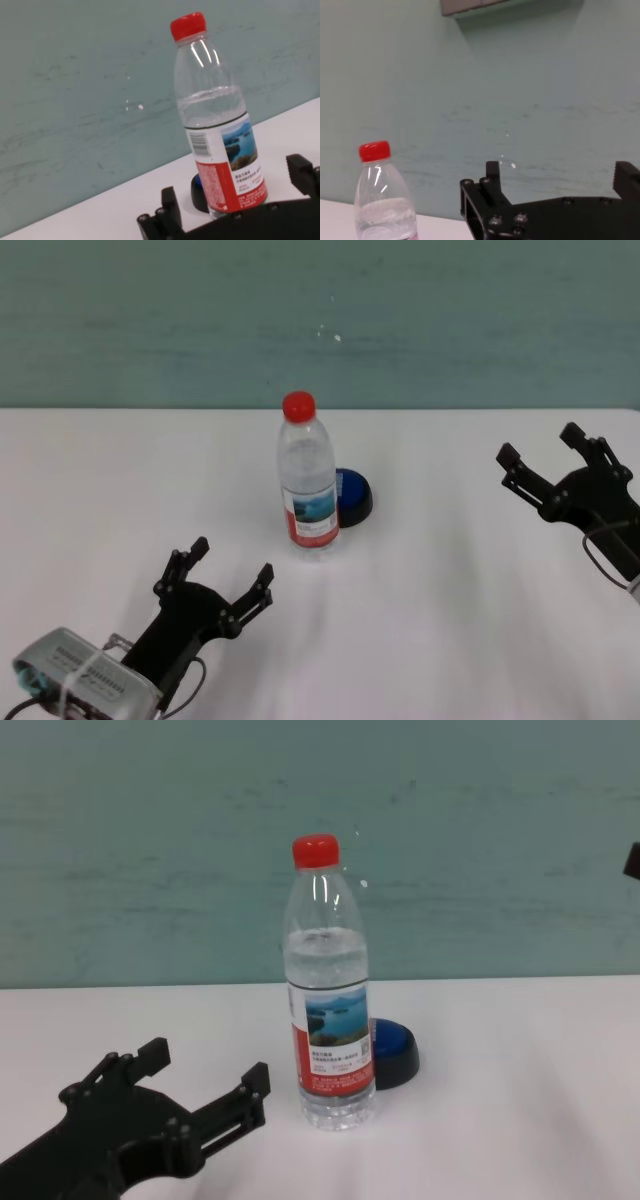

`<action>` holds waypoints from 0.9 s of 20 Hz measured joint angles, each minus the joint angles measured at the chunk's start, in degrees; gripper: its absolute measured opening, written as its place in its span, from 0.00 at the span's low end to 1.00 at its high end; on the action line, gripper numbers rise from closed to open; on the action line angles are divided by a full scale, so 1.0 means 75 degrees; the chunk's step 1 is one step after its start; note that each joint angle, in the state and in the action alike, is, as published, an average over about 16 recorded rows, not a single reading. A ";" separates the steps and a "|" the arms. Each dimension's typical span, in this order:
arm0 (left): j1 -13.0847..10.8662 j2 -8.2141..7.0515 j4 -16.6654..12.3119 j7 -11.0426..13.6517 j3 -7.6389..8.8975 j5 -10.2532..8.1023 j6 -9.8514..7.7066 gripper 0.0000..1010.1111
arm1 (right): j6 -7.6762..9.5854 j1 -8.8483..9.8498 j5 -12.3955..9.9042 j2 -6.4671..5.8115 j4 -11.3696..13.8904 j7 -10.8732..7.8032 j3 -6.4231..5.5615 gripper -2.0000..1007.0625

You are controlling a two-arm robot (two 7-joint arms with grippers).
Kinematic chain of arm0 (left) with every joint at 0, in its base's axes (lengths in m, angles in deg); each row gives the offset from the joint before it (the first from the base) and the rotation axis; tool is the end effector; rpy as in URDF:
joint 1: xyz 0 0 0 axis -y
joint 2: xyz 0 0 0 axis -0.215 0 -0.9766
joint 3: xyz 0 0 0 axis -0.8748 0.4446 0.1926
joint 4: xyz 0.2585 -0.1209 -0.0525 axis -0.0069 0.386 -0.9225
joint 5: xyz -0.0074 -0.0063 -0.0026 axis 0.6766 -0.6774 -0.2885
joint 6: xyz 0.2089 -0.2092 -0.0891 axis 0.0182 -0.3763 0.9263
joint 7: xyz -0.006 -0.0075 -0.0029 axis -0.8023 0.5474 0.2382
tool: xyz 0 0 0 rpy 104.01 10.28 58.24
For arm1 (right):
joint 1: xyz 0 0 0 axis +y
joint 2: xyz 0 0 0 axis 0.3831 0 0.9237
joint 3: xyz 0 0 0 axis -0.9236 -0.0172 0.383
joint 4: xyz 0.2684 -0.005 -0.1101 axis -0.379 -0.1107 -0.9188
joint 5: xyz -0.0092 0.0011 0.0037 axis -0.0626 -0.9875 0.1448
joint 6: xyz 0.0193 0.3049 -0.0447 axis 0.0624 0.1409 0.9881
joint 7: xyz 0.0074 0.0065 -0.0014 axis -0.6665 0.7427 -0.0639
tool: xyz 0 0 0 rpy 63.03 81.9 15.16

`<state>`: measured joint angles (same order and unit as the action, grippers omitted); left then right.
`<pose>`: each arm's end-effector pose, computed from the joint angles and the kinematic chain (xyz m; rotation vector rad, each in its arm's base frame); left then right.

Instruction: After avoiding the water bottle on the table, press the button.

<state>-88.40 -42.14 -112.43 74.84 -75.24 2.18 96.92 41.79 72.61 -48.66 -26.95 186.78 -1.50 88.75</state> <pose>0.2637 0.0155 -0.3367 0.0837 -0.2865 1.0745 0.2999 -0.0711 -0.2387 0.1635 -0.0568 -1.0855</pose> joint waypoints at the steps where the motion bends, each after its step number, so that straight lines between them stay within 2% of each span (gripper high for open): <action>1: 0.0000 0.0000 0.0000 0.0000 0.0000 0.0000 0.0000 0.99 | -0.0020 0.0039 -0.0006 0.0050 -0.0006 -0.0005 0.0008 1.00; 5: 0.0000 0.0000 0.0000 0.0000 0.0000 0.0000 0.0000 0.99 | -0.0058 0.0090 -0.0031 0.0185 -0.0086 -0.0103 0.0105 1.00; 9: 0.0000 0.0000 0.0000 0.0000 0.0000 0.0000 0.0000 0.99 | -0.0057 0.0018 -0.0062 0.0220 -0.0181 -0.0274 0.0260 1.00; 13: 0.0000 0.0000 0.0000 0.0000 0.0000 0.0000 0.0000 0.99 | -0.0006 -0.0104 -0.0058 0.0148 -0.0239 -0.0466 0.0473 1.00; 18: 0.0000 0.0000 0.0000 0.0000 0.0000 0.0000 0.0000 0.99 | 0.0191 -0.0254 0.0060 -0.0078 -0.0194 -0.0644 0.0769 1.00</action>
<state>-88.40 -42.14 -112.43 74.84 -75.24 2.17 96.92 43.22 70.71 -48.22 -27.53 185.32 -6.33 94.52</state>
